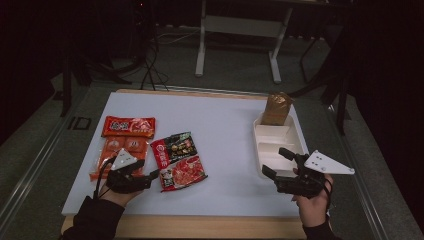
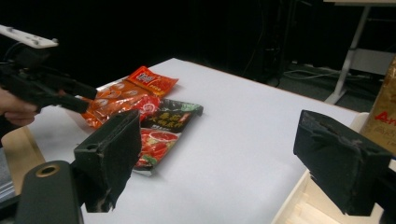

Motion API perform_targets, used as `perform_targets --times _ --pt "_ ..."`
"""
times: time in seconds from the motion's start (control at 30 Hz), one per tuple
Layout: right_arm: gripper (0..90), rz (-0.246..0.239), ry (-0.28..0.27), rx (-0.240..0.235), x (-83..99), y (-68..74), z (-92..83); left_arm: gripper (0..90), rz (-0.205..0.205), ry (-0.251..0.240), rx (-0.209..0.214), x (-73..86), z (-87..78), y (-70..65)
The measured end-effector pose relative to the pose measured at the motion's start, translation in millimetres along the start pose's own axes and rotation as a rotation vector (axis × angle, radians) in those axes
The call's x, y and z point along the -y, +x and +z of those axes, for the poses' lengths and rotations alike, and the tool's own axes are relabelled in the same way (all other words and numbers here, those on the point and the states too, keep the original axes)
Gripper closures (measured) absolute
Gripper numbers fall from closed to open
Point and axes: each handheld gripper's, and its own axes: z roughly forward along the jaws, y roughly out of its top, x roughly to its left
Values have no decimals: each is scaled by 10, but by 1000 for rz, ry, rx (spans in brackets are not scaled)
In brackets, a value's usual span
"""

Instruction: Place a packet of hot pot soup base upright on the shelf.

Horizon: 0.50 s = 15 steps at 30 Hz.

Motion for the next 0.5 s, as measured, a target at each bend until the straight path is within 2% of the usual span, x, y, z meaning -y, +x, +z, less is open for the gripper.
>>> perform_targets --times 0.13,0.17,0.2,0.27,0.3,0.33,0.4,0.43,0.5 --pt "151 -4 5 -8 20 4 9 619 22 56 -67 -74 104 47" --pt "151 -3 10 -7 32 3 17 697 24 64 -78 -89 129 66" --pt "151 0 14 -8 44 3 25 736 29 79 -84 -101 160 87" --pt "151 3 21 -18 58 1 38 798 37 112 -122 -114 227 113" --pt "151 2 23 -20 61 3 43 822 45 146 -148 -120 276 132" --pt "151 -1 26 -28 61 7 49 836 40 165 -156 -121 316 150" --pt "151 -1 28 -33 63 14 58 889 15 189 -128 -125 383 193" --pt "151 3 26 -39 65 12 62 891 21 200 -123 -129 410 198" --pt "151 5 27 -42 71 6 70 900 64 218 -151 -137 498 188"
